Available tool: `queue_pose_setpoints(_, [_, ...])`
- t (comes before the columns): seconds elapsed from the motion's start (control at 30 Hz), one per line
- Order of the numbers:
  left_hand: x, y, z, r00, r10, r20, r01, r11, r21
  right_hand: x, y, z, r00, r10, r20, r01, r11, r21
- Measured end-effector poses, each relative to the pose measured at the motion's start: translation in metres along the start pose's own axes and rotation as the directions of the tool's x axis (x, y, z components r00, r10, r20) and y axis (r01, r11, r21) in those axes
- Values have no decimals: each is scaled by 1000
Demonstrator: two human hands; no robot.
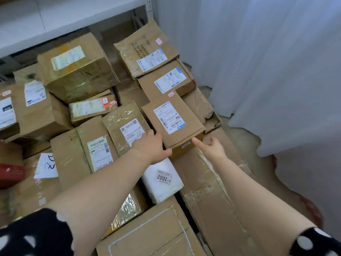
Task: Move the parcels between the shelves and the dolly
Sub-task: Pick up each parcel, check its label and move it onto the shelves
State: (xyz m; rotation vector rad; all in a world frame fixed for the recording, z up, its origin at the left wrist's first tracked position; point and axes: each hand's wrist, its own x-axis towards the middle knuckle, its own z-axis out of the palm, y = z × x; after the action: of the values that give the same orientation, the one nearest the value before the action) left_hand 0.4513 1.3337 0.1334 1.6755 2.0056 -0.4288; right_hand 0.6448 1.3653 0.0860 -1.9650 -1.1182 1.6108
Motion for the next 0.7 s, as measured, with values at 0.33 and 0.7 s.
queue_pose_setpoints(0.33, [-128,46,-45,961,275,10,-274,954,120,-180,17,-55,993,44,-109,-55,994,-98])
queue_pose_setpoints(0.7, [-280,73,-24,869,494,-5,-480,847,228,-361,65,-80,985,-11,-175,-50,937,-345])
